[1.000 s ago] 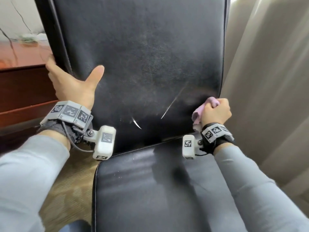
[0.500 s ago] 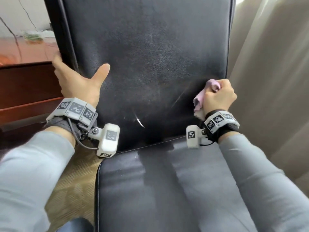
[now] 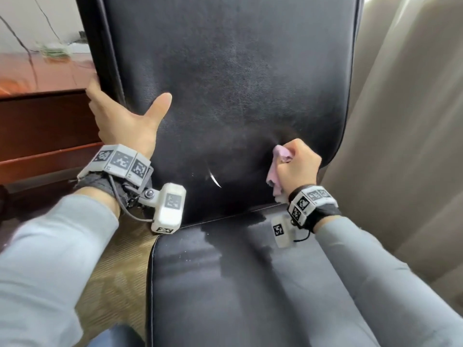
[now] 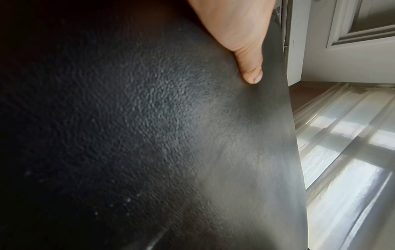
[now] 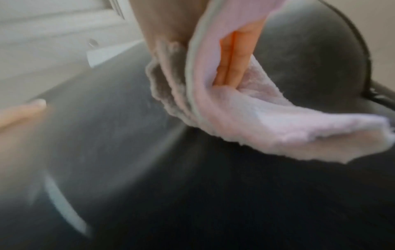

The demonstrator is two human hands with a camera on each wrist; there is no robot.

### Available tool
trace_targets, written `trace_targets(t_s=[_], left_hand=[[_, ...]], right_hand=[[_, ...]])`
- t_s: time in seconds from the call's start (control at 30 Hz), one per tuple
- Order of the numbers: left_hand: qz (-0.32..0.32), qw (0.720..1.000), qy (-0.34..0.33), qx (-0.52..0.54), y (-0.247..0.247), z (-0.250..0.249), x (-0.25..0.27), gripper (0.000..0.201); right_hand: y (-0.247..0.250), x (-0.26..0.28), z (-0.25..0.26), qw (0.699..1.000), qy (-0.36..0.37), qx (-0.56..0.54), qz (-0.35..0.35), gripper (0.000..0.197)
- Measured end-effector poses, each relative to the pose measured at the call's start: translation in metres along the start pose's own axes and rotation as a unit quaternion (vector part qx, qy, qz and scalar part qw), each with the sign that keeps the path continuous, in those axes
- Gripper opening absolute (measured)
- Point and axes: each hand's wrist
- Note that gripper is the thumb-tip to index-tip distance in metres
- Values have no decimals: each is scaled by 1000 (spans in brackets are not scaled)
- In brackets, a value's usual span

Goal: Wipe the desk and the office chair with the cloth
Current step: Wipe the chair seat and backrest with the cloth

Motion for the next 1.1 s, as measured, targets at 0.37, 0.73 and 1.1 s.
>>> trace_targets(t_s=[0.37, 0.73, 1.1], left_hand=[[-1, 1000, -7, 5, -2, 1, 0, 111], [11, 1000, -1, 12, -4, -4, 2, 111], [7, 1000, 9, 17, -1, -5, 2, 112]], right_hand=[[-48, 22, 25, 994, 102, -8, -26, 15], [4, -41, 20, 993, 52, 15, -100, 8], [-82, 86, 49, 988, 114, -48, 96, 18]])
Point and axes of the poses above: each hand's wrist, its own x-axis away from the middle knuckle, its own y-axis out of the back of the hand, z = x × y, and after that the axes turned 12 degrees about -x, right-handed
